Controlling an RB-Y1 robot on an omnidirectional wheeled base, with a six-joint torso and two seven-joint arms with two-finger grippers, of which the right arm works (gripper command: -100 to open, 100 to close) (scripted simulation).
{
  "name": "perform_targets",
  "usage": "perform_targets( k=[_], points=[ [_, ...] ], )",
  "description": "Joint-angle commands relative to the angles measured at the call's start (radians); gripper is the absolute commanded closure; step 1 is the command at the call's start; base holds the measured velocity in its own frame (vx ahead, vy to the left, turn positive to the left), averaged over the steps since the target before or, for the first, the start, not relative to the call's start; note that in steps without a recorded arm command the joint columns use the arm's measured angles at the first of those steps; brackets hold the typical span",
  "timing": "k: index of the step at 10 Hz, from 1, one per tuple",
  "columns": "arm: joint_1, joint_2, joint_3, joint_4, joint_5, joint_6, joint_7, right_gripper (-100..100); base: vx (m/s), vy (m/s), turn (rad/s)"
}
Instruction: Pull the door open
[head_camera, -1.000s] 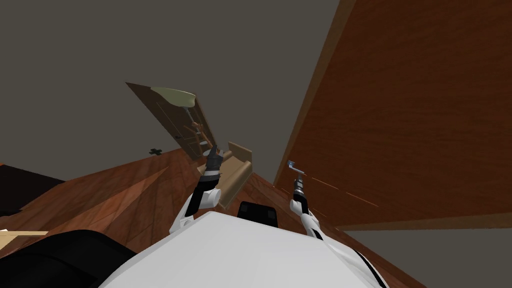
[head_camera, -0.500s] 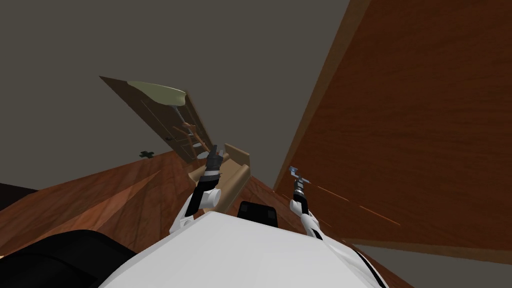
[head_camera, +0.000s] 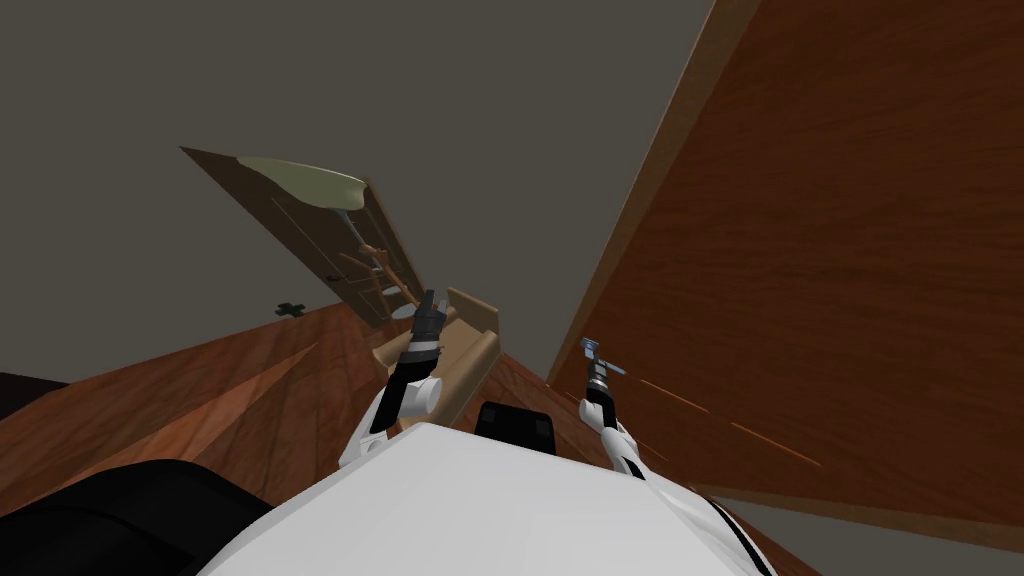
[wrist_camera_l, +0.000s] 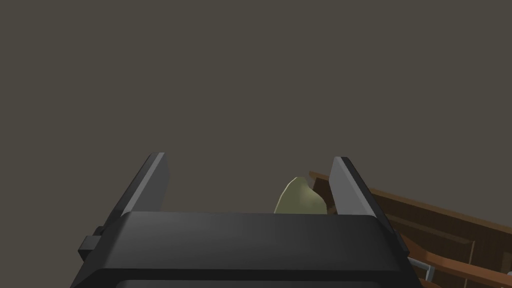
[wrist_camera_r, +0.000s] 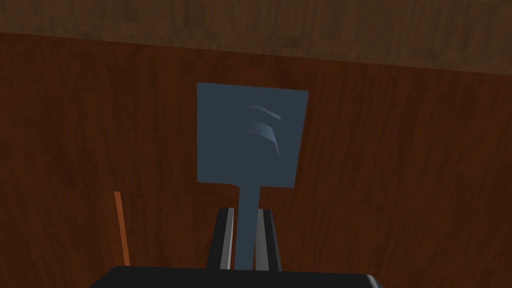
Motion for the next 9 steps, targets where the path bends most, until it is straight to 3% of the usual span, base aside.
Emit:
perform_targets(
  k=[1,4,9],
  points=[
    [0.001,0.000,0.000,0.000,0.000,0.000,0.001,100,-0.022,0.001,0.008],
    [0.004,-0.002,0.004,0.002,0.003,0.002,-0.006,100,-0.043,-0.010,0.038],
    [0.012,-0.017,0.015,0.003,0.010,-0.001,-0.031,100,-0.197,0.009,0.096]
  ],
)
